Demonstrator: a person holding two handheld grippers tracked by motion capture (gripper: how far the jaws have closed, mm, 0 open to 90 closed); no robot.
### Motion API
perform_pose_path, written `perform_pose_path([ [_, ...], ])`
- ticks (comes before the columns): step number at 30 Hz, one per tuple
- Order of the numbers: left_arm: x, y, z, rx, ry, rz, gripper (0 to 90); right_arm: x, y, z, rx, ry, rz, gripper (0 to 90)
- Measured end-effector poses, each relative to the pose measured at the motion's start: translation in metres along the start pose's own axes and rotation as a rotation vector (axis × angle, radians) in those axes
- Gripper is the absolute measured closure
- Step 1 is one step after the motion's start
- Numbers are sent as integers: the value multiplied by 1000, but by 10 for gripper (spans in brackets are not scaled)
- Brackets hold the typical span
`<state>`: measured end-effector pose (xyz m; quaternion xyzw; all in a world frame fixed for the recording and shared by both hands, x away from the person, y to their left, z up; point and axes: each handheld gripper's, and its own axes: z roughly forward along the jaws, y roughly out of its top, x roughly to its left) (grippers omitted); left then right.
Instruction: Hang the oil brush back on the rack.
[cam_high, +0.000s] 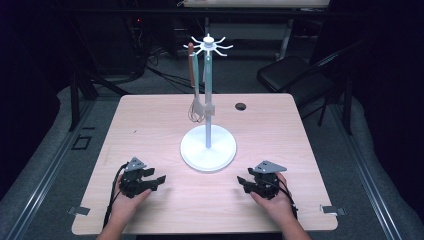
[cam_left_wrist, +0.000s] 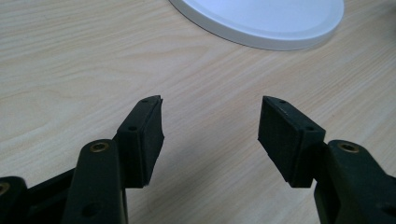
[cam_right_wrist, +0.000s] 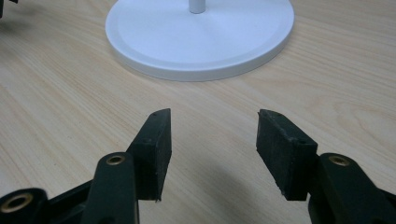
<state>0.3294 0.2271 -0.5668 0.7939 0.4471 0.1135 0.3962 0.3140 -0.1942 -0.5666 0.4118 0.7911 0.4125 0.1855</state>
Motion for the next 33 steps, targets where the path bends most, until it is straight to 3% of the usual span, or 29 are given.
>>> perform_pose_path([
  [13, 5, -2, 3, 11, 31, -9, 397, 0, -3, 6, 12, -5, 2, 440],
  [33, 8, -2, 1, 11, 40, -21, 393, 0, -3, 6, 15, -10, 1, 436],
])
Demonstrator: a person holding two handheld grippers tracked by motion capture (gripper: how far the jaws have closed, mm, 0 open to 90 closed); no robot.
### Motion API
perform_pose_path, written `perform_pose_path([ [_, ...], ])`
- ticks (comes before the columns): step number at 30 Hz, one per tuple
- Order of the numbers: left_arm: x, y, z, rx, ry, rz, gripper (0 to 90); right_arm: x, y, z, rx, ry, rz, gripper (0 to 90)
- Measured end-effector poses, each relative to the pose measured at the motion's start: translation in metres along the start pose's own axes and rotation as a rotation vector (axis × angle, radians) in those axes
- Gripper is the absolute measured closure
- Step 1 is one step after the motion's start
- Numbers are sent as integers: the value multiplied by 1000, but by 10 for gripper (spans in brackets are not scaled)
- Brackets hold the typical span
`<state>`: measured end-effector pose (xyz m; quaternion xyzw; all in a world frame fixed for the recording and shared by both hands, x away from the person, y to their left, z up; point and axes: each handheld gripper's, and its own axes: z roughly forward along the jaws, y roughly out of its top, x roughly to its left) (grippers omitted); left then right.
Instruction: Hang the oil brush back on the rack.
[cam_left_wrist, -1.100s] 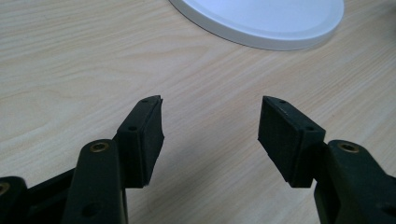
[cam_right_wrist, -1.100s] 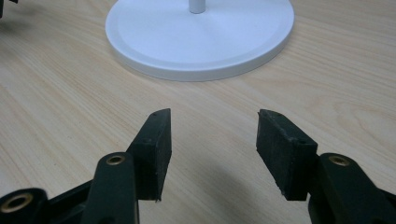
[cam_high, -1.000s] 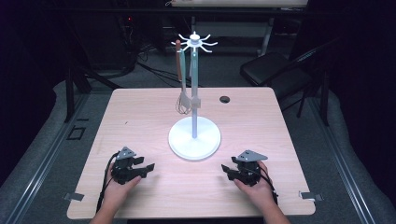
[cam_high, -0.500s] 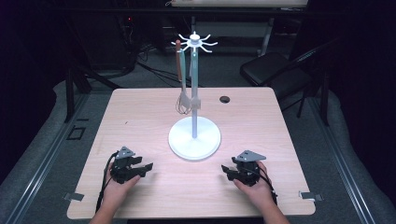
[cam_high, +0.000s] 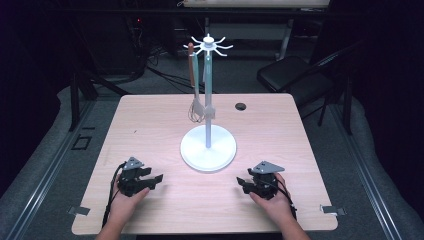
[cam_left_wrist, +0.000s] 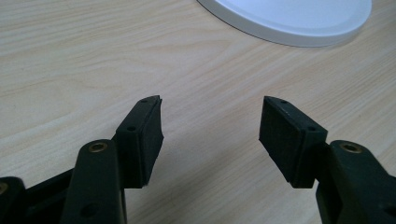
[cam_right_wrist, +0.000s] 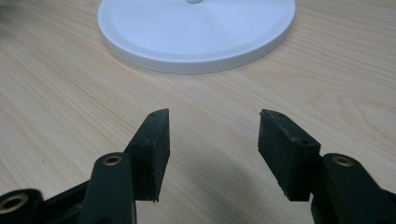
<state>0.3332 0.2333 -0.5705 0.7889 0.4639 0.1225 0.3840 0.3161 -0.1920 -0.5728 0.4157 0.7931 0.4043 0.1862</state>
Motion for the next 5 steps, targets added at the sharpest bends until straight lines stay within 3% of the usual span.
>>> perform_pose_path([
  [5, 3, 2, -3, -19, 9, 7, 391, -1, 0, -1, 2, -1, 0, 431],
])
